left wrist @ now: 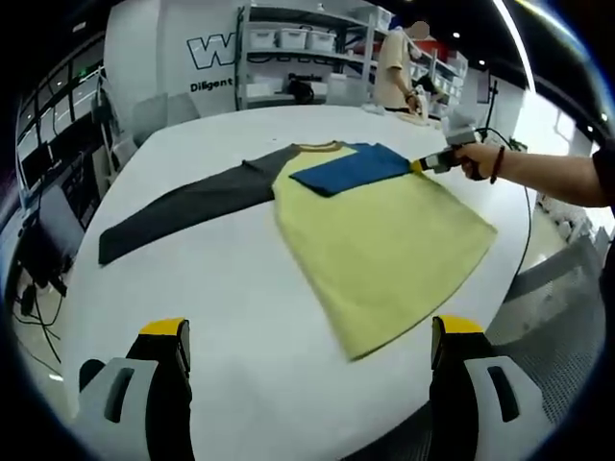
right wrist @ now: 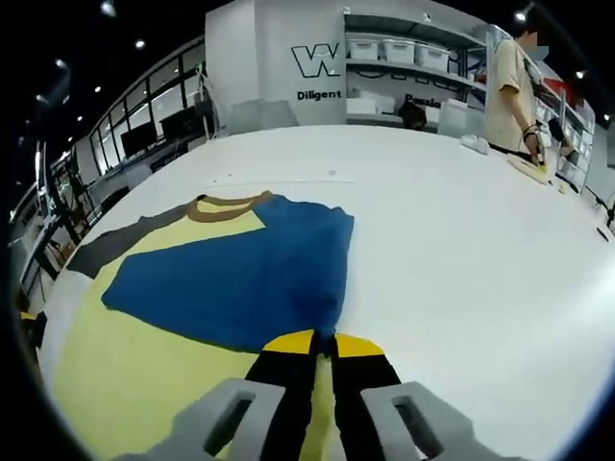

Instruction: Fold the garment on the visible template until the final outline fits inside the template.

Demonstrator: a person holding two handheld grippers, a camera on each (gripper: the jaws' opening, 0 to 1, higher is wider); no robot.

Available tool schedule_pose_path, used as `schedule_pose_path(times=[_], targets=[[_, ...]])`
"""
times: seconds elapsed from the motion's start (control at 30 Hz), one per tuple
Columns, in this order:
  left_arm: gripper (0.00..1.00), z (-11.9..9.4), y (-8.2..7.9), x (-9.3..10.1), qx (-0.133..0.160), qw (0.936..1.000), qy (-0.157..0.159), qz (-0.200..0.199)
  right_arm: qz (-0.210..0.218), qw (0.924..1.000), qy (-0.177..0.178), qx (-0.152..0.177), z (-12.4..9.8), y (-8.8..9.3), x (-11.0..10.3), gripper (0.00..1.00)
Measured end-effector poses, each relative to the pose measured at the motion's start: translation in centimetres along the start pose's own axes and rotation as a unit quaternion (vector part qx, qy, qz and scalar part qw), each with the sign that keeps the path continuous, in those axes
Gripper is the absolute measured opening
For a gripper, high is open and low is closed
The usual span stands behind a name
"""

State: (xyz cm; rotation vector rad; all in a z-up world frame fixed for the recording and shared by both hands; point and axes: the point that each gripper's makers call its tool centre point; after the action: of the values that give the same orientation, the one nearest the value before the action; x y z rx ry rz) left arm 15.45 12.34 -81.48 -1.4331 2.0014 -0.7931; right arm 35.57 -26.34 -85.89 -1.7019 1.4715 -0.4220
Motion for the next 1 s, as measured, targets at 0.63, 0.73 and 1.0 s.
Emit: schedule_pose_path(times=[0.63,0.73,1.0], targets=[[0.99,-0.1,-0.4,0.2,0.009,0.9999,0.004,-0.002,-0.027,0.9965,-0.065,0.046,-1.7,-1.7,-3.4,0.76],[0.99,-0.1,-0.4,0.2,0.011,0.9999,0.005,-0.001,-0.046,0.9947,-0.080,0.044,-2.2,-1.7,-4.6,0.81],[0.99,-0.2,-0.6,0.4,0.014,0.9999,0.008,0.001,-0.077,0.9902,-0.104,0.053,-3.7,-2.3,-6.8,0.94]])
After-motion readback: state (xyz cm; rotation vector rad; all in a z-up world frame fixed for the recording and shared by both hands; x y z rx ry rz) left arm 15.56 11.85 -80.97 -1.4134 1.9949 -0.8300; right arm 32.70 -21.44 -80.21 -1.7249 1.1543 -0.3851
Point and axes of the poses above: the point that each gripper's makers call its tool centre point, and the gripper's own axes: z roughly forward along the fingers, x roughly to its right, y roughly out of its underside, and after that the axes turned 14 degrees about -y, right-handed
